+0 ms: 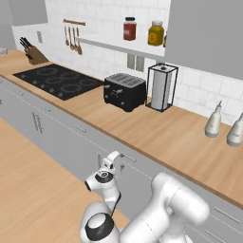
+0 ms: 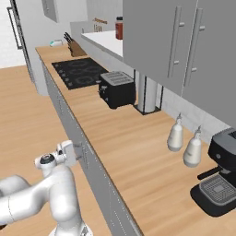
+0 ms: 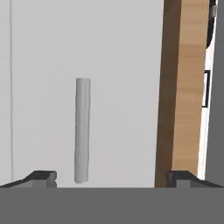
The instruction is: Take a straw from the drawer in front and place it inside the glass cup on the dining counter.
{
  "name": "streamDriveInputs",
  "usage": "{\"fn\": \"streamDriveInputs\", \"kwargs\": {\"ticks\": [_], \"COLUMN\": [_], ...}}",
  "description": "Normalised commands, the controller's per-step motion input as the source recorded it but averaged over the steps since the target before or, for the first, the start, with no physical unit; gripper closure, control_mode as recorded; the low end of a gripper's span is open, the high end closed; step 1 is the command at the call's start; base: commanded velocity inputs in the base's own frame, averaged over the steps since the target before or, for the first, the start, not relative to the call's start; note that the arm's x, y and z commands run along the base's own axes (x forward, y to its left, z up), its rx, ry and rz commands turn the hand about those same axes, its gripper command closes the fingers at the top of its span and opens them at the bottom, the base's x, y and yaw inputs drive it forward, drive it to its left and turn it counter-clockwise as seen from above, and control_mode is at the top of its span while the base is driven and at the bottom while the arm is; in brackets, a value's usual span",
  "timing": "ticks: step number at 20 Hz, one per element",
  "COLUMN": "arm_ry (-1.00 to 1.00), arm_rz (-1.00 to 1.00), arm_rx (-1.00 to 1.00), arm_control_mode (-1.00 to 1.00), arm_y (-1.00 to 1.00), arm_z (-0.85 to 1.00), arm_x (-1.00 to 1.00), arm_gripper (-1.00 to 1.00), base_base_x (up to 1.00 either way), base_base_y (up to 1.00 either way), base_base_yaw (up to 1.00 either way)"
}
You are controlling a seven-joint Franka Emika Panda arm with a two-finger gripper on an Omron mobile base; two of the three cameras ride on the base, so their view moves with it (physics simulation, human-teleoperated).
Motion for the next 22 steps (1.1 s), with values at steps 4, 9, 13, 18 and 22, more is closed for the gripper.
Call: {"fn": "streamDriveInputs", "kwargs": {"ticks": [4,9,13,18,22], "arm_ry": [0.0,0.01,0.03,0.03,0.02], "arm_rz": [0.02,0.01,0.01,0.01,0.01], "arm_rx": [0.03,0.03,0.03,0.01,0.0], "arm_control_mode": [-1.0,-1.0,-1.0,-1.0,-1.0], "arm_y": [-0.21,-0.19,-0.16,-0.09,-0.04], "arm_z": [-0.25,-0.28,-0.33,-0.38,-0.4], "arm_x": [0.36,0.36,0.36,0.33,0.33], "arm_gripper": [-1.0,-1.0,-1.0,-1.0,-1.0], "base_base_x": [0.0,0.0,0.0,0.0,0.0], "base_base_y": [0.0,0.0,0.0,0.0,0.0], "base_base_yaw": [0.0,0.0,0.0,0.0,0.0]}}
